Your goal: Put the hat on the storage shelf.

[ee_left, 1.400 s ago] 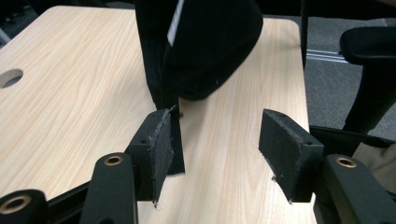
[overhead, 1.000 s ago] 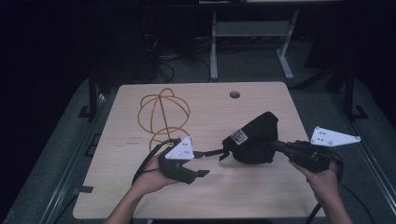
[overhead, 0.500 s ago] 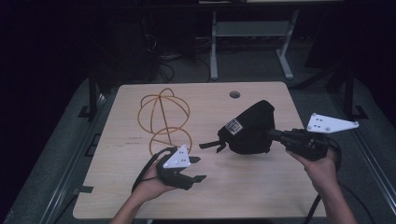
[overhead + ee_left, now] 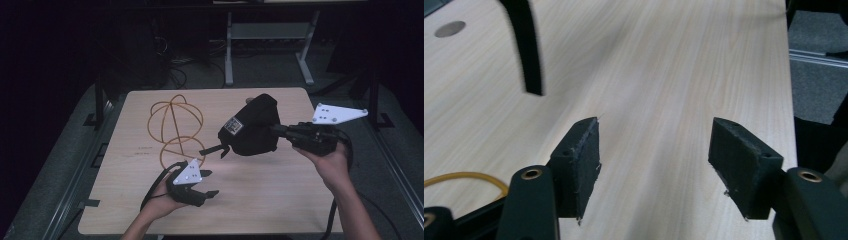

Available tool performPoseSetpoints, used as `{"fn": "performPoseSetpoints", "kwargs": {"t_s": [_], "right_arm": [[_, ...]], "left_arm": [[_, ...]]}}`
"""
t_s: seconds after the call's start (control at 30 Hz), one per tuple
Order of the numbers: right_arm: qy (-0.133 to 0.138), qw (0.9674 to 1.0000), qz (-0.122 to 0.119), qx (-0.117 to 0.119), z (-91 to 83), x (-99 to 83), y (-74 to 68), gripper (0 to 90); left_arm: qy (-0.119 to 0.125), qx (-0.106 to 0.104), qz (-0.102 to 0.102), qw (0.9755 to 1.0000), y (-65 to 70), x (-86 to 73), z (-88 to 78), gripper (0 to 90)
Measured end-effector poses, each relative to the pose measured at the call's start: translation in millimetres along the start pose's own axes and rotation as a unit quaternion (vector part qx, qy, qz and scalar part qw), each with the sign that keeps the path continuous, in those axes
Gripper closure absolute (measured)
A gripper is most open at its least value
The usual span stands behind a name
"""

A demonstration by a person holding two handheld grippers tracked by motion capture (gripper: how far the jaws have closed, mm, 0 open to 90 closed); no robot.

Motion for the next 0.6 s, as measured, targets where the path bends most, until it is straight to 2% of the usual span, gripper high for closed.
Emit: {"fn": "performPoseSetpoints", "kwargs": {"t_s": [0.6], "right_arm": [[0.001, 0.9994, -0.019, 0.029, 33.3, 42.7, -8.4, 89.1]], "left_arm": [[0.0, 0.001, 0.003, 1.0, 2.0, -0.7, -0.6, 35.8]]}}
Point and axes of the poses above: each handheld gripper's, and its own axes: z roughly forward along the jaws, x roughly out of its top, y roughly to its right, the point moved 9 cm from there along z, roughly forward along the jaws, and after that the axes turned 1 degree about -z, right-handed, at the moved point
